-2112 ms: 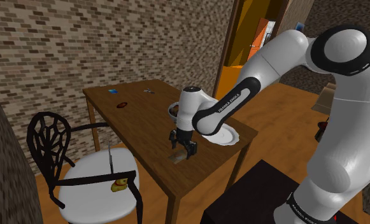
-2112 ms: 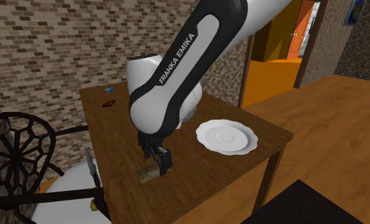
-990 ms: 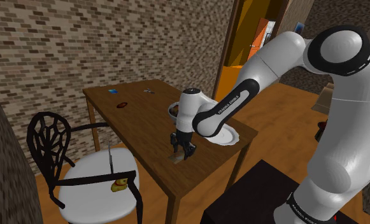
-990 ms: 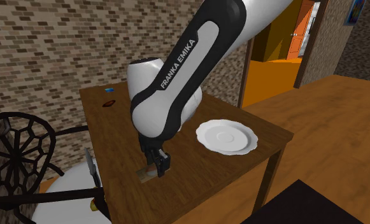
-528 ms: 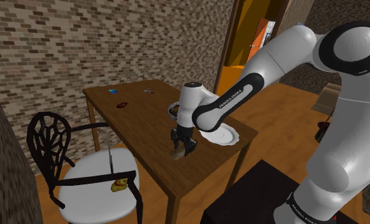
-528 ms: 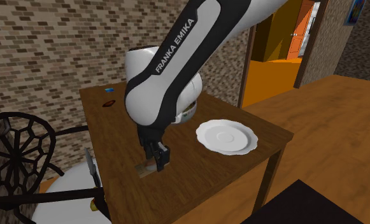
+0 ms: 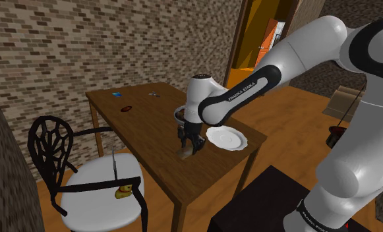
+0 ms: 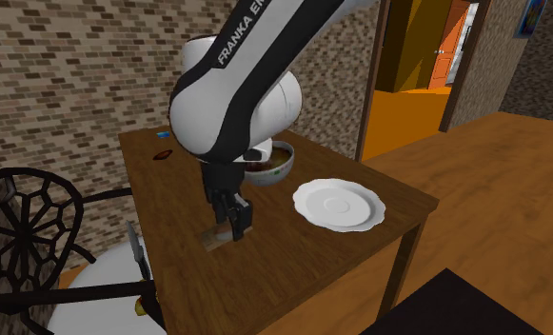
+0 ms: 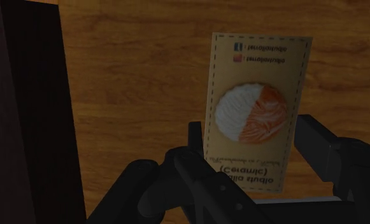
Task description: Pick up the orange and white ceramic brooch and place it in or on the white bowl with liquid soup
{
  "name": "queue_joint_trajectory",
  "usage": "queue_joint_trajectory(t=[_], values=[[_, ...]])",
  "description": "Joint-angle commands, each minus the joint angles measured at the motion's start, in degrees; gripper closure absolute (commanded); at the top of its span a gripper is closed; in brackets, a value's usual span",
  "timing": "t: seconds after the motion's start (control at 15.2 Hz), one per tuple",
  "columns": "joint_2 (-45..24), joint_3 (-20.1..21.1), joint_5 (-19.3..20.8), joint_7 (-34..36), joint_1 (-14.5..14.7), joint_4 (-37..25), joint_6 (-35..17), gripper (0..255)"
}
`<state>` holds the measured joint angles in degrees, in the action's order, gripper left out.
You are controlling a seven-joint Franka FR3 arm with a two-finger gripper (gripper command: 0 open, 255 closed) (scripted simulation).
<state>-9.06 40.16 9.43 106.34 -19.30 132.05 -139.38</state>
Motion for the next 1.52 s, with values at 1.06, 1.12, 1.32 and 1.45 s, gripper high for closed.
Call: queue_joint_trajectory(t=[1.06,1.12,1.32,1.45], values=[[11.2,1.3,-10.8,-7.8,-1.6,-4.9,13.1,255],[11.7,1.2,-11.2,-8.1,-1.6,-5.3,13.9,255],[9.4,0.2,-9.4,-9.4,-2.8,-8.1,14.9,255],[6.8,-0.9,-7.4,-10.3,-3.8,-10.8,15.6,255]])
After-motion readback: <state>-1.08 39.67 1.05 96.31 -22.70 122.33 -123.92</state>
